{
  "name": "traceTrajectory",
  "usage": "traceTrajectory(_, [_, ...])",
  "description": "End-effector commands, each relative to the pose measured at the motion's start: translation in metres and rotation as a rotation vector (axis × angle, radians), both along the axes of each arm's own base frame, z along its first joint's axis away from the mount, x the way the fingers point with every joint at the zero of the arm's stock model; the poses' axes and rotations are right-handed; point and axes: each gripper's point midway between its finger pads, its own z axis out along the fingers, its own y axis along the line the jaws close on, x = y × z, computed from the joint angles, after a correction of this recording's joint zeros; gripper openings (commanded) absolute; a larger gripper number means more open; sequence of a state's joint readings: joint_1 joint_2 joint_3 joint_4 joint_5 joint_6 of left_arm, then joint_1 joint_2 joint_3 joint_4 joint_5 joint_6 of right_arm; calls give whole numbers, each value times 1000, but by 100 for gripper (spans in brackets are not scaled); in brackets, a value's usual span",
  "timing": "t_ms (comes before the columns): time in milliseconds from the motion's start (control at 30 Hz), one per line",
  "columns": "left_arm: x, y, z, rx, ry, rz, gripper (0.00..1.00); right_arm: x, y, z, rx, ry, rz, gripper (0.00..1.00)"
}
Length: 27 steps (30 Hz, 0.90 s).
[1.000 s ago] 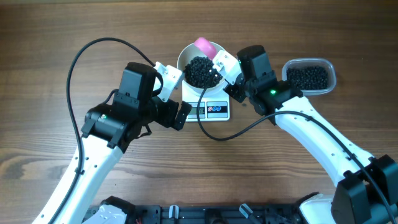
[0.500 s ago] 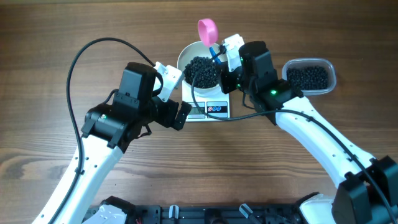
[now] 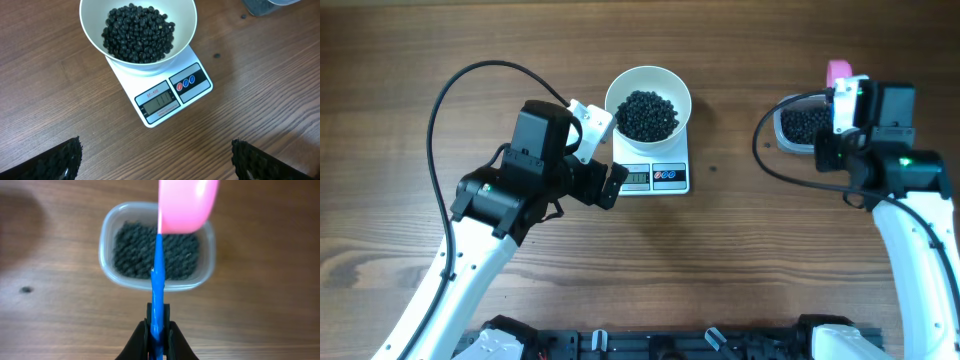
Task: Scoop item into bowl and weigh 150g on scale
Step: 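Return the empty scoop right into the bean tub, then dig the pink scoop into the beans in the tub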
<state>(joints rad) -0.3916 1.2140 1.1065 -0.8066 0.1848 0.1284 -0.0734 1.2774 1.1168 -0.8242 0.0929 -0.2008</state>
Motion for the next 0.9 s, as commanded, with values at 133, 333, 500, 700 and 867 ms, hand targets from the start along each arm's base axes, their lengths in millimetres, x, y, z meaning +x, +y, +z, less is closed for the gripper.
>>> traceTrajectory(133, [1, -5, 7, -21, -8, -10, 100, -5, -13, -20, 352, 40, -79, 4])
traceTrajectory(333, [1, -5, 7, -21, -8, -10, 100, -8, -15, -53, 401, 157, -110, 4])
traceTrajectory(500, [1, -5, 7, -21, -8, -10, 100, -8, -15, -55, 403, 163, -111, 15])
traceTrajectory(700, [1, -5, 7, -21, -8, -10, 100, -7, -15, -55, 402, 160, -111, 17])
traceTrajectory(867, [1, -5, 7, -21, -8, -10, 100, -6, -16, -54, 401, 154, -113, 4])
